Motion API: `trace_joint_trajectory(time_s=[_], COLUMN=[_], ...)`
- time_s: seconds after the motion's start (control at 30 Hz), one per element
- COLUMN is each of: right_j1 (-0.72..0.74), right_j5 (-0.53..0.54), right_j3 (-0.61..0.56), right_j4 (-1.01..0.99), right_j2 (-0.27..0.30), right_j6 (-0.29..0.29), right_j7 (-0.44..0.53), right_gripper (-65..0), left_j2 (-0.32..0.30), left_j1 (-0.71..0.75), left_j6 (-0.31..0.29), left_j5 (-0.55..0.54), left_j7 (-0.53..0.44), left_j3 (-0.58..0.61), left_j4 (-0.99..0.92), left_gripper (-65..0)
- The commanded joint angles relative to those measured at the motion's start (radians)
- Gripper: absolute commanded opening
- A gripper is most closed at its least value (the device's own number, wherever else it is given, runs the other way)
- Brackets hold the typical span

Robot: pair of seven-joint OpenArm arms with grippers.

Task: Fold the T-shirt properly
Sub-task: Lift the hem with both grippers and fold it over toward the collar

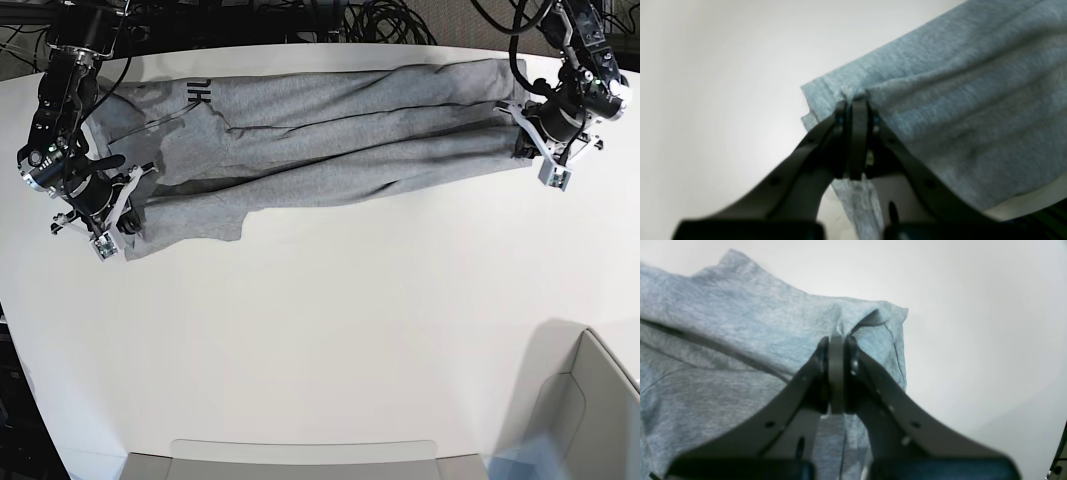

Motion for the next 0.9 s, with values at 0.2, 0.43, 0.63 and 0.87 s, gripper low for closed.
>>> trace_joint_trajectory(time_s=[0.2,0.43,0.63,0.87], right_j1=[-0.045,-0.099,-0.142,-0.199], right_j5=[0.057,0.063,0.064,0.061], right_j3=[0.078,0.089,0.091,0.095], right_j4=[0.058,0.058,0.082,0.155], right_j2=[0.017,0.015,0.015,-0.009], right_j6=[0.032,0.032,0.032,0.032], right_j7=[0.013,0.014,0.017,0.017], right_gripper=[-65.0,-65.0,-65.0,-65.0], left_j2=[-0.007,-0.005,-0.005,-0.005], left_j1=[0.052,0.098,0.122,0.174], left_j6=[0.002,0.002,0.002,0.002], left_j5=[-0.004,-0.004,-0.004,-0.004], left_j7=[-0.017,-0.018,-0.018,-0.018], left_j3=[-0.018,-0.018,-0.018,-0.02], left_j4=[0.018,0.018,0.019,0.105], left_gripper=[-65.0,-65.0,-65.0,-65.0])
